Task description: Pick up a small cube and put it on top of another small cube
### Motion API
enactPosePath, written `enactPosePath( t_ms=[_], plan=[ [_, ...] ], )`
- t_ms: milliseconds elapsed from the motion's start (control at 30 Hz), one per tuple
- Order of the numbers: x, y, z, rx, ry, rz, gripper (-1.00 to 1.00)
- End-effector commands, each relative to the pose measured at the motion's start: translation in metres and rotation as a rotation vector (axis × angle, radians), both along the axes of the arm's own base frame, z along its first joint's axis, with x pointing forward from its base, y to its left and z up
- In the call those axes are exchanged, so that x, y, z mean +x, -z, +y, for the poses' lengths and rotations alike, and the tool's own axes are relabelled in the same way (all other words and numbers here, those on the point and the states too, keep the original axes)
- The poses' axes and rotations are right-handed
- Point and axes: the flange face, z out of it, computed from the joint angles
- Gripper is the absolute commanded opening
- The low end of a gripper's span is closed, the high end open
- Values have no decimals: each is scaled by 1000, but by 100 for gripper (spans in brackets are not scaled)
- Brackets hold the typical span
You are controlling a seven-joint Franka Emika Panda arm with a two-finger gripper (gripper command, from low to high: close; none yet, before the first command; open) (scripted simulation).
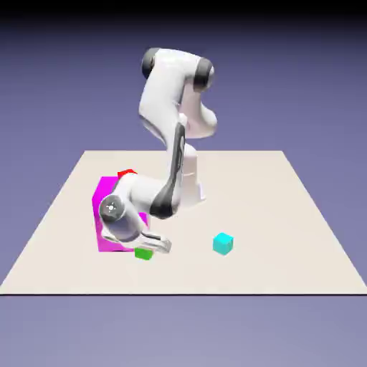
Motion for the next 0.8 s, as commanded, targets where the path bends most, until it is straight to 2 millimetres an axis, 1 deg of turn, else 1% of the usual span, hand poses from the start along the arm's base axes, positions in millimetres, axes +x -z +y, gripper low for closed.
enactPosePath(
  t_ms=[0, 100, 200, 300, 400, 433, 467, 633, 667, 700, 733, 767],
  plan=[
    [-2, -17, -3, 1, 12, 0, -100],
    [-10, -68, -12, 7, 53, 0, -100],
    [-24, -119, -21, 7, 93, 0, -100],
    [-45, -169, -30, 1, 133, 1, -100],
    [-70, -217, -37, -11, 174, 4, -100],
    [-74, -222, -38, -12, 178, 4, -100],
    [-74, -222, -38, -12, 178, 4, -100],
    [-96, -165, -24, -12, 178, 4, -100],
    [-98, -161, -23, -12, 178, 4, -100],
    [-98, -161, -23, -12, 178, 4, 100],
    [-98, -161, -23, -12, 178, 4, 100],
    [-93, -172, -26, -12, 179, 4, 100]
  ],
)
